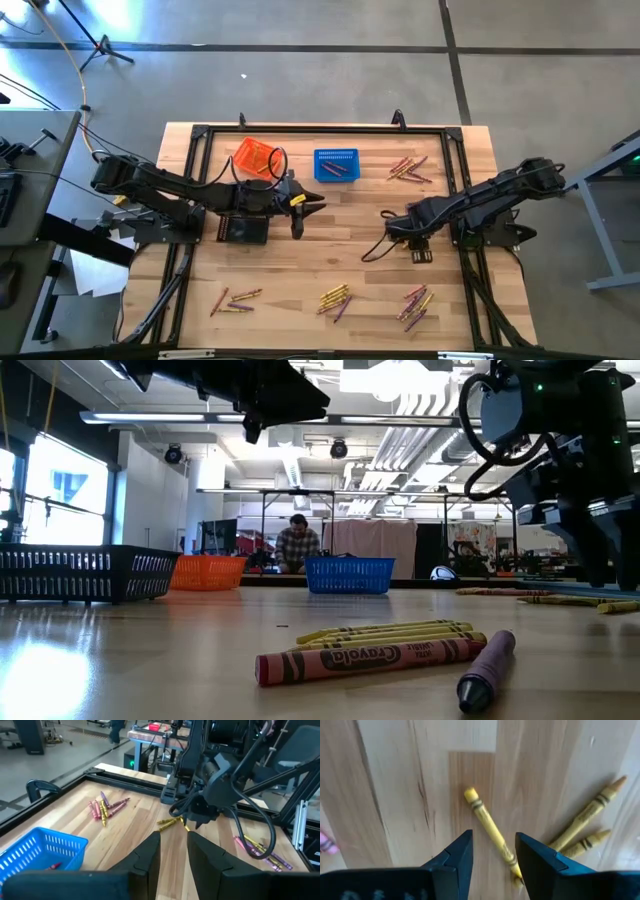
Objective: Sort crayons
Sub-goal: Put the yellow crayon into the orange bin
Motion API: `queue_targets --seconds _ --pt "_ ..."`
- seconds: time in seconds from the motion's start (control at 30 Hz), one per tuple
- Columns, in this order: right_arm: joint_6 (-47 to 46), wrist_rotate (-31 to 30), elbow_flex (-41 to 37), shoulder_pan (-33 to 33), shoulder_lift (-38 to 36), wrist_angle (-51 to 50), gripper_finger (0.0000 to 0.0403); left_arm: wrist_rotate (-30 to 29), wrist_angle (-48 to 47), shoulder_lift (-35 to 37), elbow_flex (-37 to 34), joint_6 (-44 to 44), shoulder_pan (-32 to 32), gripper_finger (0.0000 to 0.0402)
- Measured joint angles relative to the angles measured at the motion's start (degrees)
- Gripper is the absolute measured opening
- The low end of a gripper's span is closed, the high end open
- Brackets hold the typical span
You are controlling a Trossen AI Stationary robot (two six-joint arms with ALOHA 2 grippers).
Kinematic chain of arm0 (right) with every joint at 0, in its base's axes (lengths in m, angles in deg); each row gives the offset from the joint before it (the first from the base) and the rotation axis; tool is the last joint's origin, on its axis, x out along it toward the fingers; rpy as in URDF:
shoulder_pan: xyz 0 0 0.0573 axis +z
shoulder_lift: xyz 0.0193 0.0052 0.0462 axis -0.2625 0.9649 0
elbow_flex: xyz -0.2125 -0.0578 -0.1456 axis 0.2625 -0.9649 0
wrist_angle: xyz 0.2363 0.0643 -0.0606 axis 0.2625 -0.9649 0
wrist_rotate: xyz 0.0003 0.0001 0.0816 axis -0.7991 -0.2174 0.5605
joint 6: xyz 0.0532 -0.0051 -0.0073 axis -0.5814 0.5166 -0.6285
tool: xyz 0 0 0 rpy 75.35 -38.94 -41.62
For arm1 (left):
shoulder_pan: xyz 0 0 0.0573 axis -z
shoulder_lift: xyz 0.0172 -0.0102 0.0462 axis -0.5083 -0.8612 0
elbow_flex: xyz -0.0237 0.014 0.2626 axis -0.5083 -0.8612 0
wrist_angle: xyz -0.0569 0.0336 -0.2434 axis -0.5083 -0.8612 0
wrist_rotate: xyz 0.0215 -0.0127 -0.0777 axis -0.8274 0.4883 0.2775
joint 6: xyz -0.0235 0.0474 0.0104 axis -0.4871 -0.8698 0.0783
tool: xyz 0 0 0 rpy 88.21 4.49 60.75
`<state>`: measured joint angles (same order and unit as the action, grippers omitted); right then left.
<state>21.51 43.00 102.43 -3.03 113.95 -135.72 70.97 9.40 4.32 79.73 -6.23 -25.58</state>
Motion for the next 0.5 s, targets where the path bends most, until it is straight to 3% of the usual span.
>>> queue_targets --seconds 0.17,0.5 --pt "1.25 2.50 0.00 0.00 0.00 0.11 0.0133 0.01 -0.03 0.00 0.00 -0.31 0.00 0.0085" --pt "-0.02 1.02 0.00 -0.01 0.22 1.73 0.0133 -0.01 -0.05 -0.02 0.00 -1.38 -0.02 0.0085"
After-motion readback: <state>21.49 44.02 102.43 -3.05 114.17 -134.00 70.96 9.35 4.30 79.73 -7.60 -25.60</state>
